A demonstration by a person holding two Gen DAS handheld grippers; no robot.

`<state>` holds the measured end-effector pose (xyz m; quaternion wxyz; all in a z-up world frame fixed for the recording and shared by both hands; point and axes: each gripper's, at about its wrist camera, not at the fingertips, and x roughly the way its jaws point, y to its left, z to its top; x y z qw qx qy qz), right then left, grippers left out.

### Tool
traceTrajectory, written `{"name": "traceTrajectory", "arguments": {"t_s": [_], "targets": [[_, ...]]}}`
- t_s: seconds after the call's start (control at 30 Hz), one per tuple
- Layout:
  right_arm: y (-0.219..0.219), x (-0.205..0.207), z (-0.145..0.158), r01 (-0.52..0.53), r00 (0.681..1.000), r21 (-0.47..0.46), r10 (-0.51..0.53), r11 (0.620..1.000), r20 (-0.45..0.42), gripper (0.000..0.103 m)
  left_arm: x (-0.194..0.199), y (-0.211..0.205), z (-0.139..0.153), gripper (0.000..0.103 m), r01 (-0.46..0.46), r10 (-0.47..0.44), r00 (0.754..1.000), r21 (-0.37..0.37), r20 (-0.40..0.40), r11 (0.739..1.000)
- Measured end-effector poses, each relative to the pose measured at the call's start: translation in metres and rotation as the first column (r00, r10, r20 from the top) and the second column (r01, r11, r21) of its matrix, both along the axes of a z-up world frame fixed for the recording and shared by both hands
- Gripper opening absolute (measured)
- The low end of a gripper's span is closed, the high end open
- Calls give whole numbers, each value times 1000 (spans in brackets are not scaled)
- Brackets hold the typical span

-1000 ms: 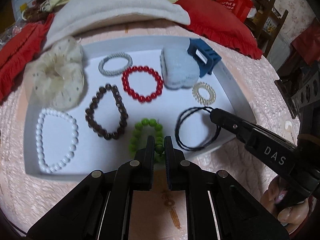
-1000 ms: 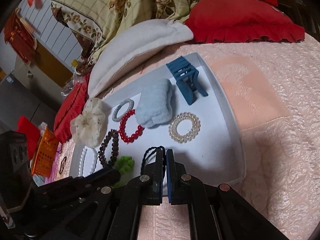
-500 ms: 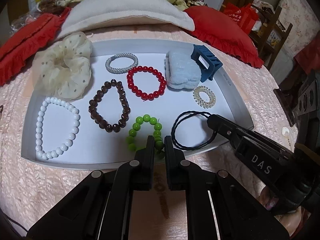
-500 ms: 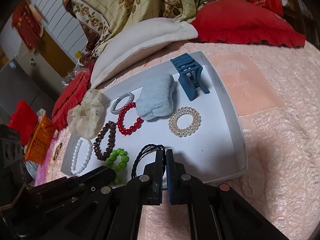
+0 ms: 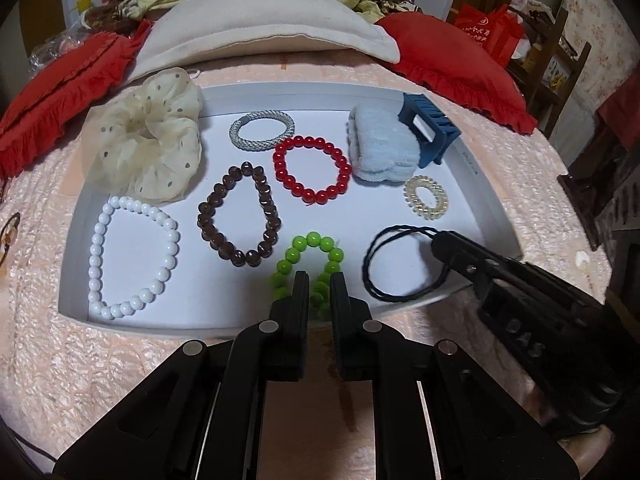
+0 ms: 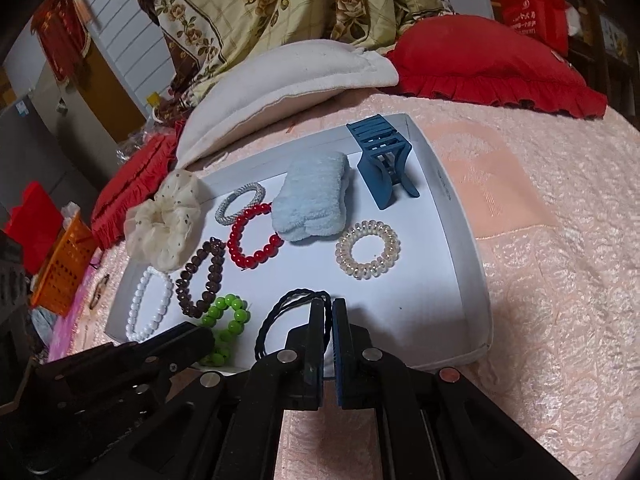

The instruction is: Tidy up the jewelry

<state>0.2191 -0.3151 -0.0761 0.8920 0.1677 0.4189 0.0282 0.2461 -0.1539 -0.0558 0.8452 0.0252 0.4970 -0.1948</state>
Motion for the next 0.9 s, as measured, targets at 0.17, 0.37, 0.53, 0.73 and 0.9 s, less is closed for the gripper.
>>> {"name": "traceTrajectory", "arguments": {"t_s": [0.17, 0.37, 0.53, 0.73, 0.9], "targets": [[6, -7, 6, 10, 1000, -32, -9, 999, 24, 26, -13, 8, 16, 10, 8, -7, 1000, -37, 16, 999], [13, -22, 28, 12, 997, -66, -7, 998, 81, 34, -40, 20, 42, 40, 13, -9, 996, -43, 91, 999], [16, -48, 50, 36, 991, -62, -27, 997, 130, 34, -74, 45, 68, 45, -17, 25, 979, -41, 204, 999], [21, -93, 56, 63, 991, -52, -56, 997, 125, 34, -121, 74, 93, 45, -92, 88, 937, -7, 338, 996], [27, -128, 61, 83, 989, -41, -78, 996, 122, 34, -170, 91, 120, 66, -184, 153, 845, 9, 512, 983]]}}
